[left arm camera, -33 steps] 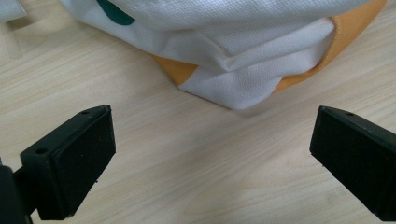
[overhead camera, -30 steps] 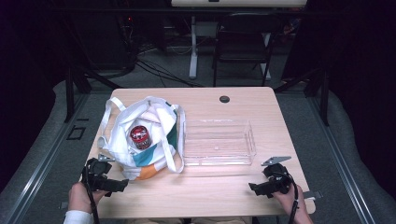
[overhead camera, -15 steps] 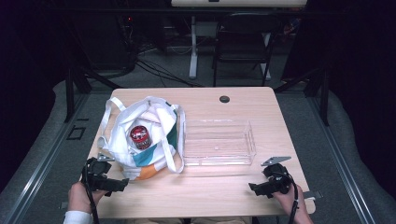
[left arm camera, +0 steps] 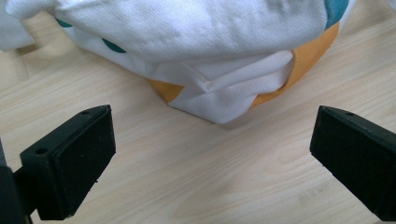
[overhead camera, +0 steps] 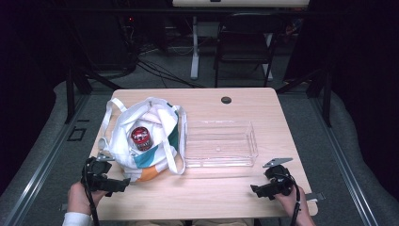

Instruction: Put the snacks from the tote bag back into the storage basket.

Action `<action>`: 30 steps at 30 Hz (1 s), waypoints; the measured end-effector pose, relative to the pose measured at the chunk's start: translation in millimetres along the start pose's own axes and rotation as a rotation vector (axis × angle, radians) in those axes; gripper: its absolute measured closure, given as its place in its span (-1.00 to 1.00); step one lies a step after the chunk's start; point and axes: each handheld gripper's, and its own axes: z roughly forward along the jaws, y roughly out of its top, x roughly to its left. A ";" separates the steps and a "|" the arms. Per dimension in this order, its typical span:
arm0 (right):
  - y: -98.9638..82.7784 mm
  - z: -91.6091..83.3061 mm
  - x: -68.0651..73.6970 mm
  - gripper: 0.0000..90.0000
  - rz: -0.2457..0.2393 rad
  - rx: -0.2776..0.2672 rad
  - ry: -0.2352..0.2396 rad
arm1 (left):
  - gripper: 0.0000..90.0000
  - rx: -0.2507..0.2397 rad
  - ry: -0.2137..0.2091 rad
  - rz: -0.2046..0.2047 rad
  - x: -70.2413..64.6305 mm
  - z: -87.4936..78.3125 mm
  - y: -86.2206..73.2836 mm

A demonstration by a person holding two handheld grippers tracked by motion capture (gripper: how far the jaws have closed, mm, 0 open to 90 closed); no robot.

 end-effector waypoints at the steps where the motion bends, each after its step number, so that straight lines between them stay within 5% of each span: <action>1: 0.0 0.0 0.1 -0.88 0.000 0.000 0.001 | -0.99 -0.004 0.003 0.006 0.4 -0.9 0.6; 30: 0.6 0.0 0.9 -0.88 0.008 -0.005 0.000 | -1.00 -0.056 -0.028 0.026 0.7 -21.4 42.8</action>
